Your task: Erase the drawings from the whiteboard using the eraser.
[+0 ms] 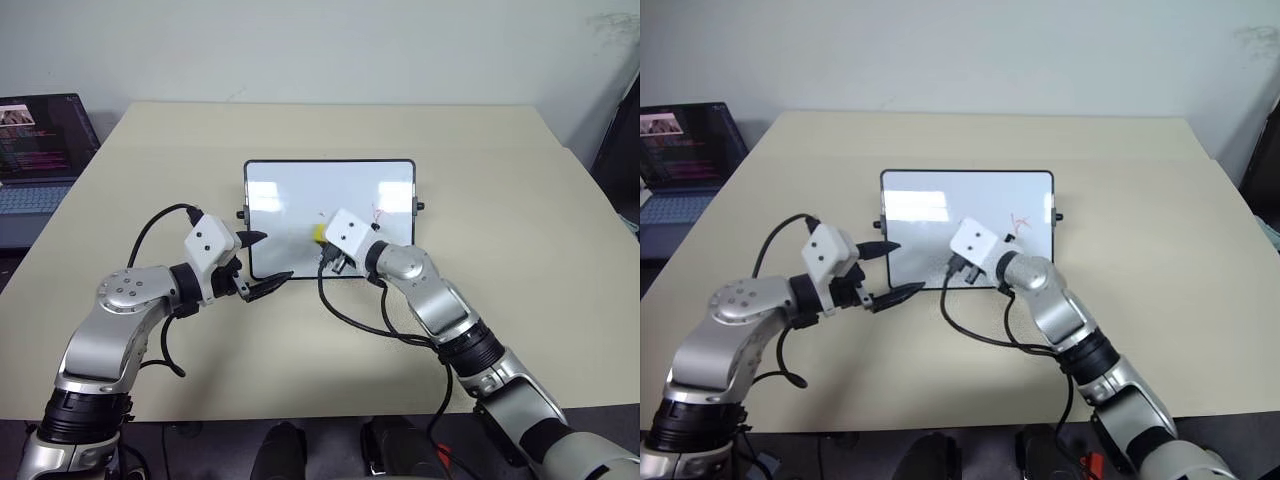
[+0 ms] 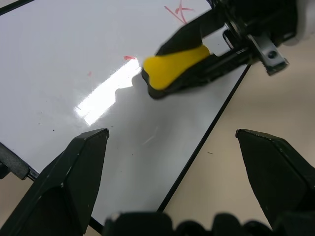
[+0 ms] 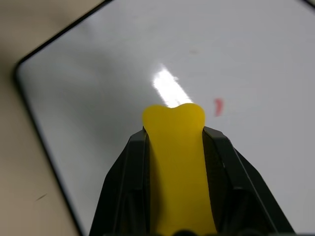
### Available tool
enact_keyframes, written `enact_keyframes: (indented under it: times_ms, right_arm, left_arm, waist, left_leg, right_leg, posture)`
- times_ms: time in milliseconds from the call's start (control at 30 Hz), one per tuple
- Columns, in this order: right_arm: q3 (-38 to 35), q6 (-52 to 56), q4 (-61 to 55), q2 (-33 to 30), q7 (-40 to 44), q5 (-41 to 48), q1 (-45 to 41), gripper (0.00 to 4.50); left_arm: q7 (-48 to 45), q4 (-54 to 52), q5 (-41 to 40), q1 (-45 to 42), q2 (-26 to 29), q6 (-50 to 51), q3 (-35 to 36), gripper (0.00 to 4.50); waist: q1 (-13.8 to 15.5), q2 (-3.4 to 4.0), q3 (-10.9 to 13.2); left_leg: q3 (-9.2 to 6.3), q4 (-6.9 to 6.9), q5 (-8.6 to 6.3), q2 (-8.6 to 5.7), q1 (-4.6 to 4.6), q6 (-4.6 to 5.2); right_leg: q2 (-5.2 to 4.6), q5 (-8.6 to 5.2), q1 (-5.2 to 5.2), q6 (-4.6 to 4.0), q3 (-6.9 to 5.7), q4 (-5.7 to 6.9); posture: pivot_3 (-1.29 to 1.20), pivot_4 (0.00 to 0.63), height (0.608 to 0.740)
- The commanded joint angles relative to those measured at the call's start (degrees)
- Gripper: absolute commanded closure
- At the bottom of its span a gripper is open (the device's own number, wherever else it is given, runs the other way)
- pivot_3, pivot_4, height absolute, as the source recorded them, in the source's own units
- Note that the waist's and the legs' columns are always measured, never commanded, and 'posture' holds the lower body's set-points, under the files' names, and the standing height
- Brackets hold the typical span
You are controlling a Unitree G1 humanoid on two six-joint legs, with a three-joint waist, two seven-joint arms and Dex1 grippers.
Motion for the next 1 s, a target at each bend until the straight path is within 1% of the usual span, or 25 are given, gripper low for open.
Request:
enact_keyframes:
  times_ms: [33, 100, 233, 300, 433, 500, 600, 667, 733, 767, 800, 900, 1000]
  right_arm:
    - [-3.12, -3.14, 0.77, 0.3, -3.22, -0.92, -2.56, 3.4]
    - [-2.44, -2.66, 1.23, 0.35, -1.78, -0.69, -2.65, 3.4]
    - [1.39, 1.07, -0.82, -0.7, 5.75, 0.33, -0.23, 3.4]
    - [1.33, 0.27, -1.17, -0.53, 5.0, -0.36, 0.21, 3.4]
    - [-1.77, -3.44, 1.25, 0.85, -2.62, -2.49, -2.26, 3.4]
    - [-2.68, -4.59, 2.25, 1.09, -4.19, -2.67, -3.21, 3.4]
    - [-2.78, -4.49, 3.3, 1.07, -3.64, -2.45, -3.75, 3.4]
    - [-1.52, -2.76, 3.07, 0.62, -0.52, -1.96, -3.02, 3.4]
    - [1.21, -0.76, 1.03, -0.44, 4.82, -1.23, -1.15, 3.4]
    - [1.61, -0.62, 0.5, -0.5, 5.51, -1.29, -0.75, 3.4]
    - [1.31, -1.13, 0.47, -0.22, 4.57, -1.73, -0.79, 3.4]
    - [-1.45, -3.86, 2.12, 1.08, -1.82, -3.66, -2.4, 3.4]
    - [-3.06, -1.48, -0.15, 1.2, 1.59, 0.06, -0.94, 3.4]
  left_arm:
    - [-0.27, -0.88, -0.07, -0.29, 1.17, -0.49, 1.2, 0.0]
    - [-0.26, -0.87, -0.1, -0.43, 1.22, -0.46, 1.19, 0.0]
    - [-0.18, -0.9, -0.19, -0.48, 1.33, -0.47, 1.11, 0.0]
    - [-0.14, -1.07, -0.27, -0.43, 1.33, -0.38, 1.17, 0.0]
    - [-0.43, -1.32, -0.36, -0.03, 1.6, -0.26, 1.17, 0.0]
    - [-0.57, -1.33, -0.4, -0.08, 1.66, -0.18, 1.1, 0.0]
    - [-0.6, -1.01, -0.34, -0.46, 1.66, -0.26, 1.02, 0.0]
    - [-0.65, -0.95, -0.33, -0.59, 1.66, -0.3, 0.95, 0.0]
    - [-0.65, -0.97, -0.33, -0.63, 1.65, -0.36, 0.94, 0.0]
    - [-0.71, -0.91, -0.31, -0.66, 1.68, -0.42, 0.92, 0.0]
    - [-0.75, -0.92, -0.3, -0.63, 1.7, -0.43, 0.9, 0.0]
    - [-0.76, -0.86, -0.28, -0.68, 1.58, -0.46, 0.76, 0.0]
    - [-0.99, -0.38, -0.13, -1.26, 1.09, -0.75, 0.16, 0.0]
  waist:
    - [0.02, 0.0, 0.0]
    - [0.06, 0.0, 0.0]
    - [-0.09, 0.0, 0.0]
    - [-0.08, 0.0, 0.0]
    - [-0.06, 0.0, 0.0]
    - [-0.06, 0.0, 0.0]
    - [-0.04, 0.0, 0.0]
    - [-0.02, 0.0, 0.0]
    - [-0.03, -0.01, -0.01]
    - [-0.03, 0.0, -0.01]
    - [-0.03, 0.0, -0.01]
    - [-0.1, 0.0, 0.0]
    - [-0.05, 0.0, 0.0]
  left_leg:
    - [0.0, -0.01, 0.0, 0.0, -0.01, 0.0]
    - [0.0, -0.03, 0.0, 0.01, -0.03, 0.0]
    - [0.03, -0.08, -0.01, 0.03, -0.04, 0.01]
    - [0.01, -0.08, -0.01, 0.03, -0.02, 0.01]
    - [0.0, -0.01, 0.0, 0.01, -0.01, 0.0]
    - [0.0, 0.0, 0.0, 0.0, -0.01, 0.0]
    - [0.0, -0.02, 0.0, 0.0, -0.02, 0.0]
    - [0.0, -0.05, -0.01, 0.01, -0.02, 0.0]
    - [0.01, -0.07, -0.01, 0.02, -0.03, 0.01]
    - [0.02, -0.07, -0.01, 0.02, -0.03, 0.01]
    - [0.02, -0.07, -0.01, 0.02, -0.02, 0.01]
    - [0.01, -0.04, 0.0, 0.02, 0.0, 0.01]
    - [-0.01, -0.02, 0.0, 0.01, 0.01, 0.0]
  right_leg:
    - [0.0, 0.0, 0.0, 0.0, 0.0, -0.01]
    - [0.0, 0.0, 0.0, 0.0, -0.01, -0.06]
    - [0.0, -0.01, 0.0, -0.01, 0.04, -0.14]
    - [0.0, -0.01, 0.0, -0.01, 0.01, -0.13]
    - [0.0, 0.0, 0.0, 0.0, 0.01, -0.02]
    - [0.0, 0.0, 0.0, 0.0, 0.01, -0.01]
    - [0.0, 0.0, 0.0, 0.0, 0.0, -0.03]
    - [0.0, 0.0, 0.0, -0.01, 0.0, -0.08]
    - [0.0, -0.01, 0.0, -0.01, 0.02, -0.11]
    - [0.0, -0.01, 0.0, -0.01, 0.02, -0.12]
    - [0.0, -0.01, 0.0, -0.01, 0.02, -0.11]
    - [0.0, 0.0, 0.0, -0.01, 0.02, -0.03]
    - [0.0, 0.0, 0.0, -0.01, -0.01, 0.01]
  posture:
    - [0.0, 0.15, 0.74]
    - [0.0, 0.15, 0.74]
    - [0.0, 0.15, 0.74]
    - [0.0, 0.15, 0.74]
    - [0.0, 0.15, 0.74]
    - [0.0, 0.15, 0.74]
    - [0.0, 0.15, 0.74]
    - [0.0, 0.15, 0.74]
    - [0.0, 0.15, 0.74]
    - [0.0, 0.15, 0.74]
    - [0.0, 0.15, 0.74]
    - [0.0, 0.15, 0.74]
    - [0.0, 0.15, 0.74]
